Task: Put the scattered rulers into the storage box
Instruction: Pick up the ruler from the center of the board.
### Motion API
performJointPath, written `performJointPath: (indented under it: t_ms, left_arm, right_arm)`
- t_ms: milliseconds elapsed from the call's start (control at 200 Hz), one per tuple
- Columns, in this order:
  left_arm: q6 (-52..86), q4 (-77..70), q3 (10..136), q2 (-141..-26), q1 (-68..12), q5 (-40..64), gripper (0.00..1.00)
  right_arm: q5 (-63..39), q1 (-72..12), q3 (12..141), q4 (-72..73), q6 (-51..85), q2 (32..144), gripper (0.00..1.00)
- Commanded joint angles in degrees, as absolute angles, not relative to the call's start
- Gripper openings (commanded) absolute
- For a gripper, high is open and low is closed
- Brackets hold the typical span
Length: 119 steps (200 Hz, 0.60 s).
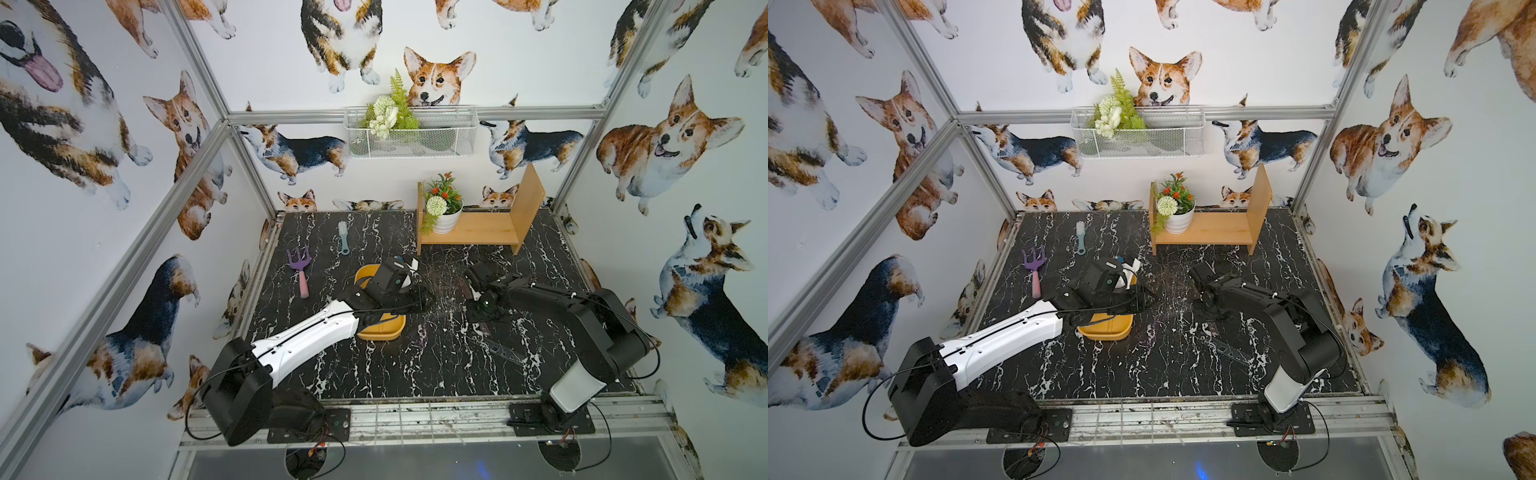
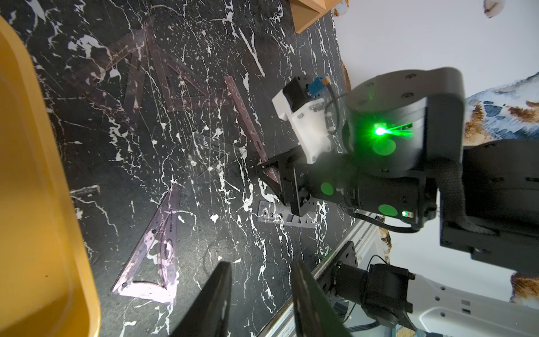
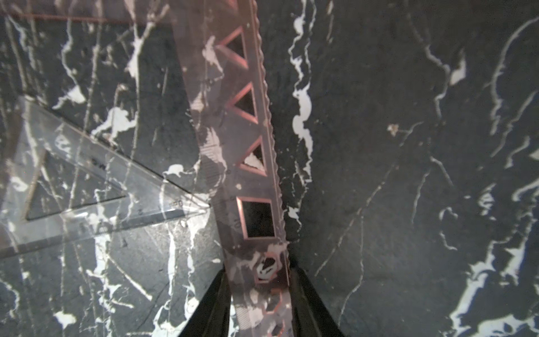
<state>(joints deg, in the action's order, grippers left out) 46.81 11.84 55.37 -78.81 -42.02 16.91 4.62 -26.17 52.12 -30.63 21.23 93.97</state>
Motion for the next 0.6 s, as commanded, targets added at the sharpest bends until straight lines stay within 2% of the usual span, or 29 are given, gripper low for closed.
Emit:
performJointPath:
  t_ms: [0, 135, 235, 395, 591]
  left_arm:
    - [46.65, 10.85, 55.72, -78.93, -42.02, 17.04, 0.40]
    - [46.60, 10.81, 55.70, -78.84, -42.06, 16.96, 0.40]
    - [46.67, 10.81, 55.70, -78.93, -42.01, 17.03, 0.40]
    - [46.80, 10.55, 55.66, -79.01, -42.01, 17.05, 0.40]
    - [46.82, 10.68, 55.81, -78.93, -42.02, 17.05, 0.40]
  right_arm:
    - [4.04, -26.01, 51.44, -31.38, 20.57, 94.15, 0.34]
    - [3.87, -25.93, 51.24, -31.55, 20.57, 93.71, 0.28]
    - [3.86, -25.93, 51.42, -31.89, 20.57, 93.12, 0.19]
    - [4.20, -25.93, 51.68, -32.60, 20.64, 92.07, 0.17]
    - [4.79, -25.92, 52.25, -33.55, 20.65, 90.85, 0.09]
